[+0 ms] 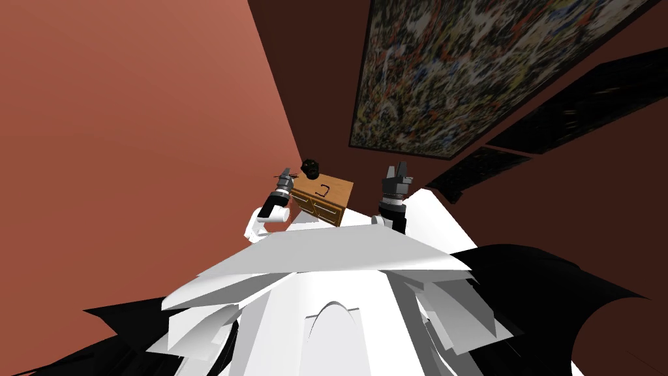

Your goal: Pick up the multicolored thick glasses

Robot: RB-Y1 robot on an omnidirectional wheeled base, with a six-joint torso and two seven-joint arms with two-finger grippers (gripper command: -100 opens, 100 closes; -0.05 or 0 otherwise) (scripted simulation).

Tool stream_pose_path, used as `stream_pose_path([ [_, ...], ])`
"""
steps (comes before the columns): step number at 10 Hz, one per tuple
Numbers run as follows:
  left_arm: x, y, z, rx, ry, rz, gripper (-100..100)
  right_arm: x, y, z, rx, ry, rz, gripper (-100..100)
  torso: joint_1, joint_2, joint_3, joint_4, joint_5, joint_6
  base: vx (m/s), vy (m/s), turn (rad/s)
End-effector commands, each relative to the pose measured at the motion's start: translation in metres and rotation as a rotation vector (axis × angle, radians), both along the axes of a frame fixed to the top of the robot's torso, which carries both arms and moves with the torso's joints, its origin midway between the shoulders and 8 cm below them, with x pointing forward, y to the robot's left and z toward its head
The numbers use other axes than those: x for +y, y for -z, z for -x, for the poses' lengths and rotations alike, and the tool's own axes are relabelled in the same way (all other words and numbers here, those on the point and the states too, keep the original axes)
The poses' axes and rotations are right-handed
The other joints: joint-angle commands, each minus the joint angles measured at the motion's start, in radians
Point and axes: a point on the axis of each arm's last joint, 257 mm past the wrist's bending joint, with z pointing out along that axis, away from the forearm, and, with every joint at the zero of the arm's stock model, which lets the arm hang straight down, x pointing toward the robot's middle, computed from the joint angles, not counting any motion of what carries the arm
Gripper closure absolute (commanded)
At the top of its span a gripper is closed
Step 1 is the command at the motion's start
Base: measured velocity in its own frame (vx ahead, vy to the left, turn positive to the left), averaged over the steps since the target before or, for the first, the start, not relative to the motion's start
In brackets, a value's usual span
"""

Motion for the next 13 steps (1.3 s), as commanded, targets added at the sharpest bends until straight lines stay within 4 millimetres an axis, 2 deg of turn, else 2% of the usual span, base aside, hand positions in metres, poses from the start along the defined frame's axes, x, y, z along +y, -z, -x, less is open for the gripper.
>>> stream_pose_path([
  [1,0.003,0.012,-0.006,0.048,-0.010,-0.003,-100,0.000,0.000,0.000,0.000,0.000,0.000,0,0.000,0.000,0.000,0.000,0.000,0.000,0.008,0.037,-0.069],
  [2,0.005,0.020,-0.014,0.077,-0.016,-0.010,-100,0.000,0.000,0.000,0.000,0.000,0.000,0,0.000,0.000,0.000,0.000,0.000,-0.001,0.006,0.049,-0.122],
  [4,0.007,0.029,-0.015,0.114,-0.025,-0.010,-100,0.000,0.000,0.000,0.000,0.000,0.000,0,0.001,0.000,0.000,0.000,0.000,-0.001,0.005,0.030,-0.024],
  [7,0.015,0.052,-0.030,0.201,-0.051,-0.026,-100,0.000,0.000,0.000,0.000,0.000,0.000,0,0.000,0.000,0.000,0.000,0.000,-0.001,0.009,0.036,-0.111],
  [9,0.017,0.062,-0.030,0.241,-0.061,-0.026,-100,0.000,0.000,0.000,0.000,0.000,0.000,0,0.001,0.000,0.000,0.000,0.000,-0.001,0.005,0.028,-0.031],
  [12,0.028,0.086,-0.042,0.336,-0.095,-0.043,-100,0.000,0.000,0.000,0.000,0.000,0.000,0,0.000,0.000,0.000,0.000,0.000,-0.001,0.006,0.034,-0.125],
  [13,0.030,0.093,-0.041,0.362,-0.102,-0.042,-100,0.000,0.000,0.000,0.000,0.000,0.000,0,0.001,0.000,0.000,0.000,0.000,0.000,0.008,0.040,-0.063],
])
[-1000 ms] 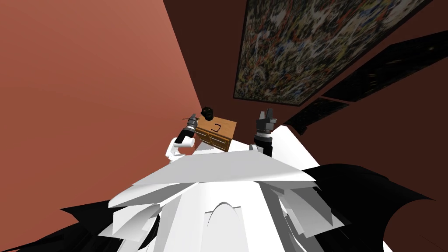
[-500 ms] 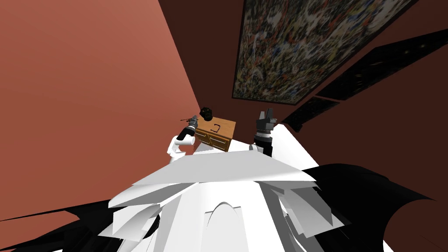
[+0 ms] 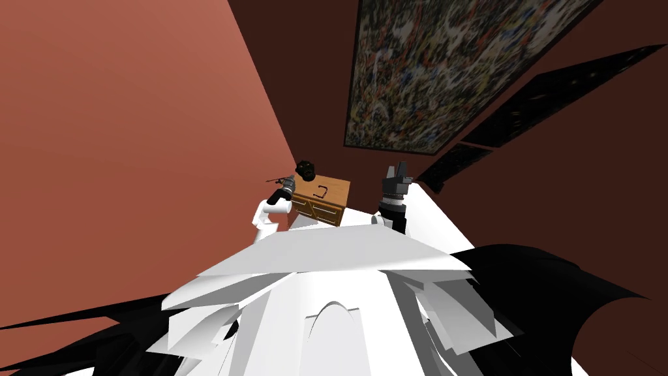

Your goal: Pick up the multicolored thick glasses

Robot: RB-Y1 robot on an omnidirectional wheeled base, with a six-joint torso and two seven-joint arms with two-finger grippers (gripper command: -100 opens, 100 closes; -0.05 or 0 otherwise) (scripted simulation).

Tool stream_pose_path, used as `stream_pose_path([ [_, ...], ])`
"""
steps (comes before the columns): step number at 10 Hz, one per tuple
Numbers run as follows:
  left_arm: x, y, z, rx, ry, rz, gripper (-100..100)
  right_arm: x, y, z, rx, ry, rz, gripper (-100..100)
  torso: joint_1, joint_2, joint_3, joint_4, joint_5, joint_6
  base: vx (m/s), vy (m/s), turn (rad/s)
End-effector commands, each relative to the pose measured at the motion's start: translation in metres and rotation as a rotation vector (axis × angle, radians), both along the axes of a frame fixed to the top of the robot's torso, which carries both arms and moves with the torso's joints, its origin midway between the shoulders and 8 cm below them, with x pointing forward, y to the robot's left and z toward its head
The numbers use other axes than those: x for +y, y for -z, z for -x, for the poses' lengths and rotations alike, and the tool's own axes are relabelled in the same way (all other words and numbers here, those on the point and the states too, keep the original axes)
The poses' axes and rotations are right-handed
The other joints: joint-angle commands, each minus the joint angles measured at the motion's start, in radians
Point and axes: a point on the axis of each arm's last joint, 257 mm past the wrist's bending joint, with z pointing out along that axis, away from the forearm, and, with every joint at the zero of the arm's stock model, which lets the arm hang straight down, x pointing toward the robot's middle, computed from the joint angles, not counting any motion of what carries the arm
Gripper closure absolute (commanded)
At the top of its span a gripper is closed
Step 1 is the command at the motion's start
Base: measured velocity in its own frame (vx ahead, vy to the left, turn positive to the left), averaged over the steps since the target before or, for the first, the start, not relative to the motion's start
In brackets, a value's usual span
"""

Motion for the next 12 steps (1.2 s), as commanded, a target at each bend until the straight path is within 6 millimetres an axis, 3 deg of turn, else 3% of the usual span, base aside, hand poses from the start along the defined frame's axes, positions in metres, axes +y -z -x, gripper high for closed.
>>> stream_pose_path([
  [1,0.003,0.007,0.001,0.029,-0.009,-0.001,-100,0.000,0.000,0.000,0.000,0.000,0.000,0,0.000,0.000,0.000,0.000,0.000,0.000,0.005,0.015,0.023],
  [4,0.015,0.031,-0.008,0.126,-0.046,-0.019,-100,0.000,0.000,0.000,0.000,0.000,0.000,0,-0.001,0.000,0.000,0.000,0.000,0.000,0.008,0.030,-0.129],
  [9,0.025,0.055,-0.006,0.224,-0.078,-0.025,-100,0.000,0.000,0.000,0.000,0.000,0.000,0,-0.001,0.000,0.000,0.000,0.000,0.000,0.007,0.024,-0.058],
  [12,0.037,0.079,-0.008,0.328,-0.116,-0.037,-100,0.000,0.000,0.000,0.000,0.000,0.000,0,-0.001,0.000,0.000,0.000,0.000,0.000,0.009,0.026,-0.131],
])
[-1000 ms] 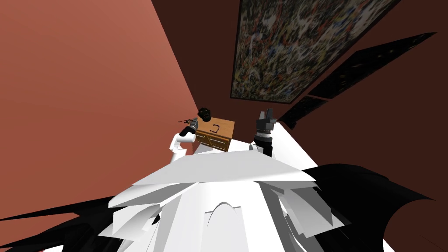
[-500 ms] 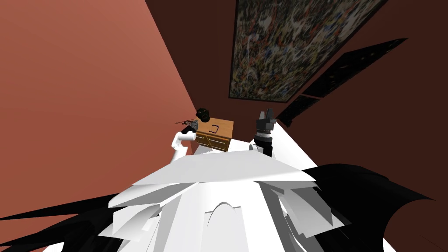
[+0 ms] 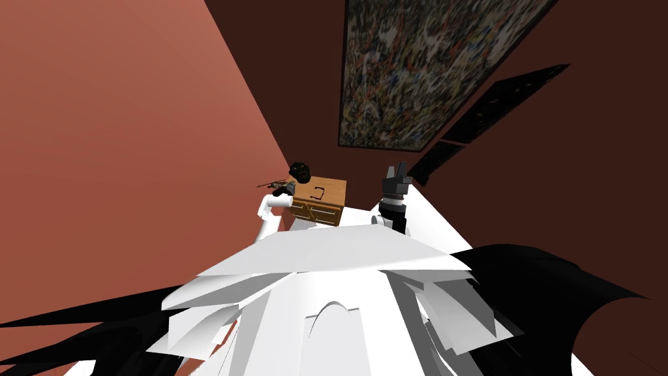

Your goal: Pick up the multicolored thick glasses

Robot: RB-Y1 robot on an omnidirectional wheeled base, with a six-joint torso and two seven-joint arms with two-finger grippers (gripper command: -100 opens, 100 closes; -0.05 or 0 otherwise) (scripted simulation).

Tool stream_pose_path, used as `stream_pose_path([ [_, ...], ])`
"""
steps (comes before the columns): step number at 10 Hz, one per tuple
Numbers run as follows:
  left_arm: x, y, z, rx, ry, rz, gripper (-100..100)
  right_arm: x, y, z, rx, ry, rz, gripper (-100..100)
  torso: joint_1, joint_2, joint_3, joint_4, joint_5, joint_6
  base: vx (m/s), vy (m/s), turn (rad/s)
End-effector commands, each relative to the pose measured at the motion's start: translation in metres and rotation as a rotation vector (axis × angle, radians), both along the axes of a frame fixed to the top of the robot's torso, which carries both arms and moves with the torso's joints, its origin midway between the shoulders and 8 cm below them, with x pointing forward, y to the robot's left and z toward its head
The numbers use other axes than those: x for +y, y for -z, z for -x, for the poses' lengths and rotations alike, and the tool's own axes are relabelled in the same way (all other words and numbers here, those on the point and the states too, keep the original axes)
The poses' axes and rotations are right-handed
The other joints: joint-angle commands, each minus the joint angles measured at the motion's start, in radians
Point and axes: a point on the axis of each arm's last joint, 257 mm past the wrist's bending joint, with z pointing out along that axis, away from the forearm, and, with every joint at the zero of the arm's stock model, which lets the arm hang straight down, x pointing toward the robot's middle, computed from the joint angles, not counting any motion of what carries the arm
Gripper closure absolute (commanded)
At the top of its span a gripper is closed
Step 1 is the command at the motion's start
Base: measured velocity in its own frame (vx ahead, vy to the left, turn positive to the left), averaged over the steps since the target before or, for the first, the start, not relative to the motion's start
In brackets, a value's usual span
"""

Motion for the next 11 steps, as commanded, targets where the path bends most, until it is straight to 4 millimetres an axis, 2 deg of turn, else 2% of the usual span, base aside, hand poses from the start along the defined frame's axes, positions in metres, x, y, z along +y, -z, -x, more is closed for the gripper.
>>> stream_pose_path([
  [1,0.003,0.010,0.003,0.050,-0.015,-0.002,-100,0.000,0.000,0.000,0.000,0.000,0.000,0,0.000,0.000,0.000,0.000,0.000,0.000,0.012,0.033,-0.077],
  [6,0.017,0.046,0.008,0.215,-0.065,-0.007,-100,0.000,0.000,0.000,0.000,0.000,0.000,0,-0.001,0.000,0.000,0.000,0.000,-0.001,0.010,0.029,-0.115],
  [11,0.021,0.075,0.023,0.363,-0.098,0.003,-100,0.000,0.000,0.000,0.000,0.000,0.000,0,-0.001,0.000,0.000,0.000,0.000,0.000,0.010,0.025,-0.113],
])
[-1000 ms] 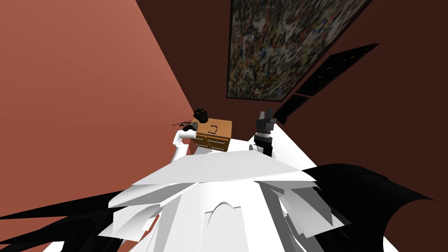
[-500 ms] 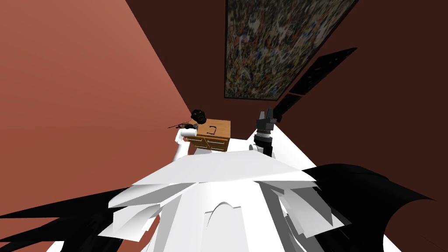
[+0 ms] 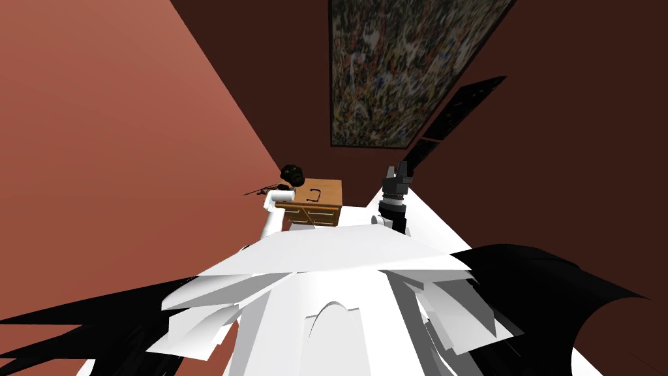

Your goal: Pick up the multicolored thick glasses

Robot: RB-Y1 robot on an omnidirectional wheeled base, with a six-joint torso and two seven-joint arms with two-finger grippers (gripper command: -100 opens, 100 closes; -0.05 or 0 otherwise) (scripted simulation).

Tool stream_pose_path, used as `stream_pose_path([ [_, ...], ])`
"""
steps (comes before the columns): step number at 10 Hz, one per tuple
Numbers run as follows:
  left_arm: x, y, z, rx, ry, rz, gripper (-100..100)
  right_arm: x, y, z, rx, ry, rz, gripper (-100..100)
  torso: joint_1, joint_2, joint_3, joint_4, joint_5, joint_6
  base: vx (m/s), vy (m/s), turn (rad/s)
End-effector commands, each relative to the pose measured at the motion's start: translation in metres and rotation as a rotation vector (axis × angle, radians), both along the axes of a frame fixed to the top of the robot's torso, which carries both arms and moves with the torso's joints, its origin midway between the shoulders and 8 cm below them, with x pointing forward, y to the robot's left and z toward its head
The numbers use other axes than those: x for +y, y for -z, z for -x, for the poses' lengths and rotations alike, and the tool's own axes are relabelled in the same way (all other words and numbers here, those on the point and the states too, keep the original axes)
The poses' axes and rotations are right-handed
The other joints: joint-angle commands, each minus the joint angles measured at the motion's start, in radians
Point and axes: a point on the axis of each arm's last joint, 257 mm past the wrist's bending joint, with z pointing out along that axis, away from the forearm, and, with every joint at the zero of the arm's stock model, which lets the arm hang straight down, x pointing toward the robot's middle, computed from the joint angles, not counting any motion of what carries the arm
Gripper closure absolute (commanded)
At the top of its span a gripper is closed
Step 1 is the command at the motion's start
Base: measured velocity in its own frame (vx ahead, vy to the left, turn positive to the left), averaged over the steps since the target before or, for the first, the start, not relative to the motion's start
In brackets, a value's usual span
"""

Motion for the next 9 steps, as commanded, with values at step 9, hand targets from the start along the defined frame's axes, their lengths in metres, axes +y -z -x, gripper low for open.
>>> stream_pose_path([
  [9,-0.024,0.057,0.040,0.319,-0.022,0.073,-100,0.000,0.000,0.000,0.000,0.000,0.000,0,0.000,0.000,0.000,0.000,0.000,0.000,0.012,0.023,-0.116],
])
